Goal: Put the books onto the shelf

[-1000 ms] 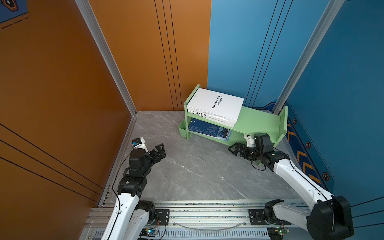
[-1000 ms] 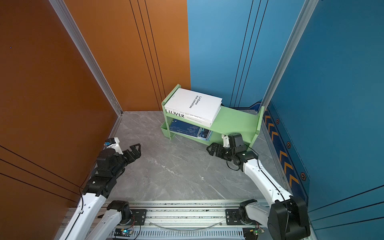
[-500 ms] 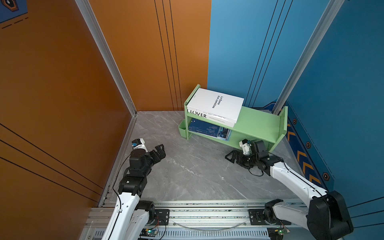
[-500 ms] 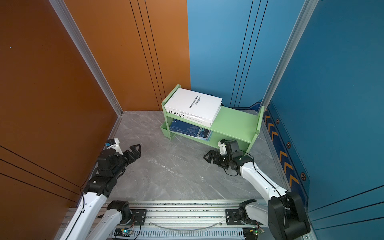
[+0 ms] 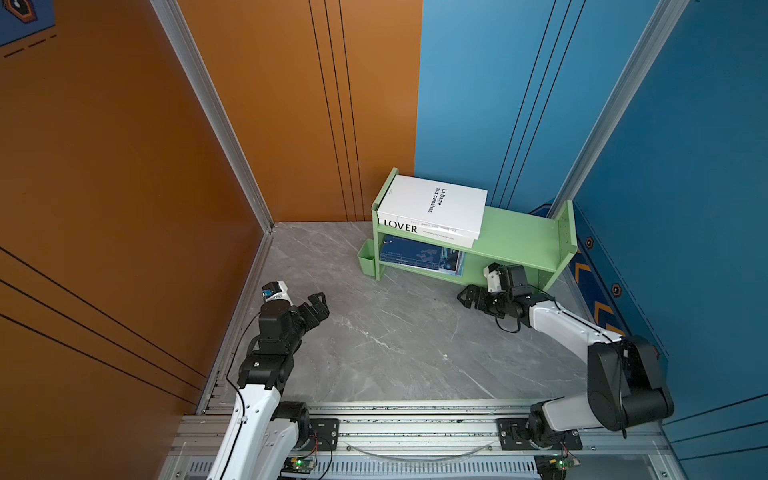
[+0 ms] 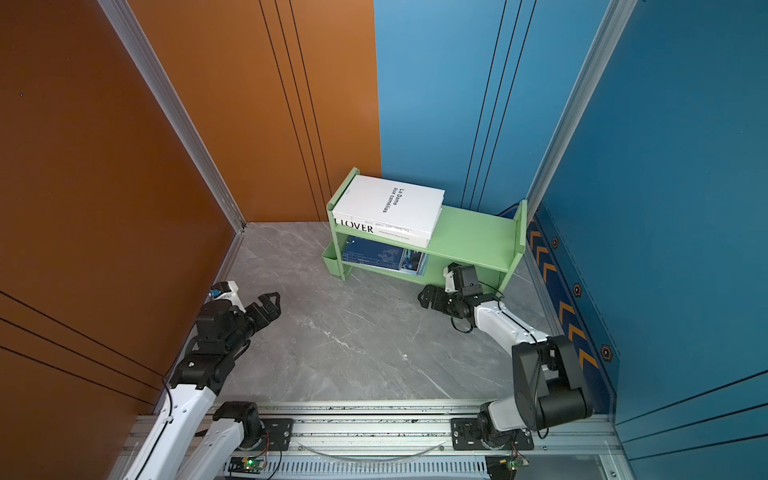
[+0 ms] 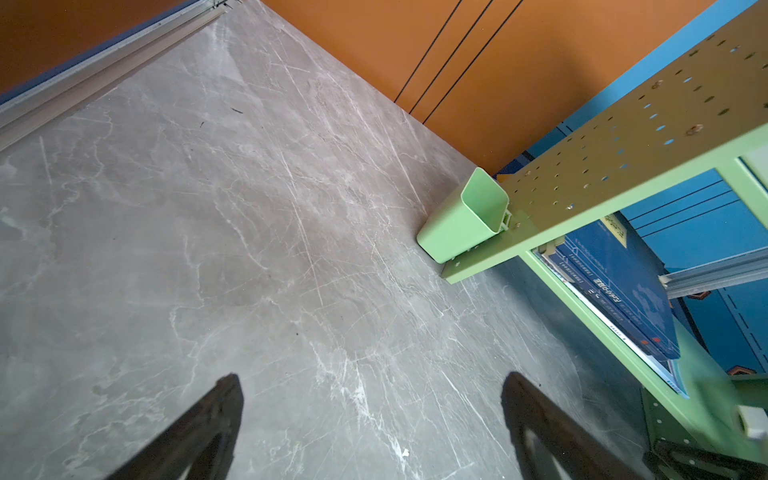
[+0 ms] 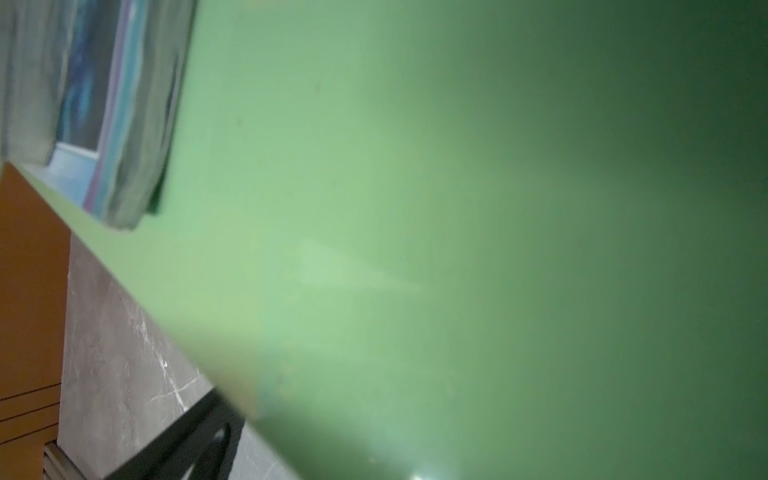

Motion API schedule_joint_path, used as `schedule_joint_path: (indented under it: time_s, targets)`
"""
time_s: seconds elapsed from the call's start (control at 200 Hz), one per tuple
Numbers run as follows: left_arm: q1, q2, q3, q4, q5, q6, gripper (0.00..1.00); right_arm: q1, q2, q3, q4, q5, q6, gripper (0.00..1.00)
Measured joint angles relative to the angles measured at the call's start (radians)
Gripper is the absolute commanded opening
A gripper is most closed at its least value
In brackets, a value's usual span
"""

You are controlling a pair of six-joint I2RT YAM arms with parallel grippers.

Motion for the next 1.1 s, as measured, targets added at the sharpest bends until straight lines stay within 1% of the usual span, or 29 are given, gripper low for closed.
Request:
schedule_joint_path:
  time_s: [0.15, 0.25, 0.33, 0.401, 0.496, 0.666, 0.736, 0.911, 1.011, 1.097]
  targets:
    - [0.027, 0.003, -0.016, 0.003, 0.000, 0.000, 0.98, -0.013, 0.100, 0.076, 0.022, -0.002, -0.010, 0.98]
    - [0.040, 0.014, -0.028, 0.006, -0.003, -0.001, 0.98, -0.015, 0.126, 0.103, 0.026, -0.001, -0.010, 0.99]
    - [0.040, 0.027, -0.032, 0.006, -0.035, -0.003, 0.98, -0.008, 0.125, 0.103, 0.033, 0.000, -0.011, 1.00]
    - [0.040, 0.033, -0.032, 0.010, -0.089, -0.002, 0.98, 0.007, 0.111, 0.090, 0.035, 0.011, -0.011, 1.00]
    - [0.042, 0.041, -0.032, 0.032, -0.168, 0.017, 0.98, 0.045, 0.035, 0.039, 0.033, 0.044, -0.013, 1.00]
    - [0.043, 0.102, -0.040, 0.080, -0.325, 0.088, 0.98, 0.115, -0.173, -0.070, 0.013, 0.129, -0.022, 1.00]
    - [0.045, 0.119, -0.083, 0.164, -0.372, 0.116, 0.98, 0.117, -0.255, -0.102, -0.005, 0.172, -0.033, 1.00]
    - [0.044, 0.178, -0.253, 0.432, -0.460, 0.211, 0.98, 0.091, -0.425, -0.166, -0.048, 0.291, -0.060, 1.00]
    - [0.042, 0.267, -0.290, 0.569, -0.486, 0.266, 0.98, 0.058, -0.499, -0.225, -0.048, 0.391, -0.068, 1.00]
    - [0.031, 0.377, -0.289, 0.693, -0.497, 0.309, 0.98, 0.008, -0.551, -0.294, -0.046, 0.467, -0.074, 1.00]
